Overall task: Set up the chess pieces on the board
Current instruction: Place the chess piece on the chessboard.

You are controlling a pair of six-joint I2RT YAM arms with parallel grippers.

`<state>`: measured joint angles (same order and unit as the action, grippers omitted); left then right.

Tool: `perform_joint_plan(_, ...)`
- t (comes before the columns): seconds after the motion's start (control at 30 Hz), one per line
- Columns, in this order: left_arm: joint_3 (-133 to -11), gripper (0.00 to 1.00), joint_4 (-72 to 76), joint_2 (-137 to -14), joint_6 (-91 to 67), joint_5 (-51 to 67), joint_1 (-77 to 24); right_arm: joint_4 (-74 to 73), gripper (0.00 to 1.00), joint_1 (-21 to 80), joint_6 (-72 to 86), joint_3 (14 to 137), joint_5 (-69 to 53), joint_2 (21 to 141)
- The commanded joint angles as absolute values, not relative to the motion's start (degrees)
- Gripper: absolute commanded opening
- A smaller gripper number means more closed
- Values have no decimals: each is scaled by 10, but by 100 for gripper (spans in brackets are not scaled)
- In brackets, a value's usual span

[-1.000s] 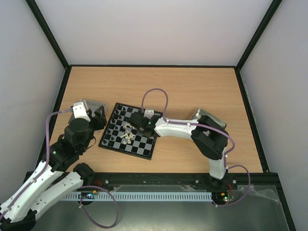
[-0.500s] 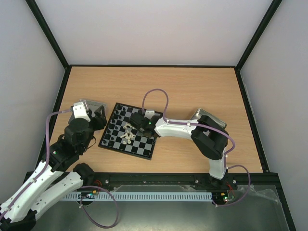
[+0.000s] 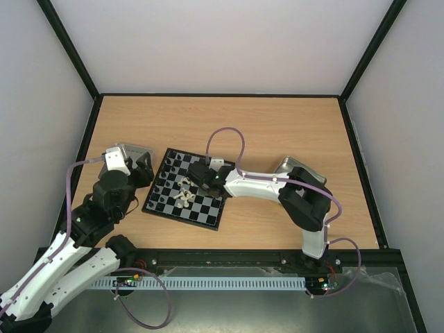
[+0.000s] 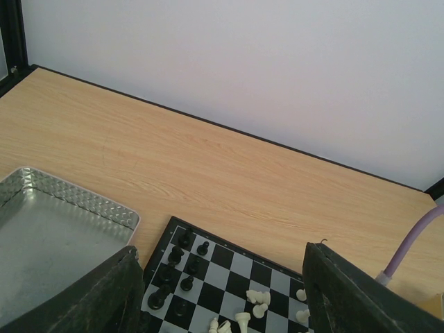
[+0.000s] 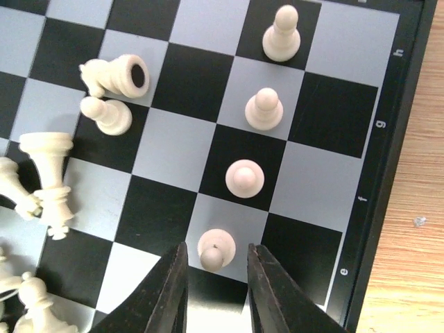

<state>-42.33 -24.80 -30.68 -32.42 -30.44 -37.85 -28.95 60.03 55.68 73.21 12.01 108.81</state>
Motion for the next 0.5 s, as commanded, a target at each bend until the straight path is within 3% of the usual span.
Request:
perform_joint_plan(0.0,-417,65,-242,-306,-327,-304,-375,-305,25,602,565,729,142,1049)
perform_joint_plan(0.47,-417,69,-214,-366,-323,-213,-375,-239,30,566,561,658,134,912)
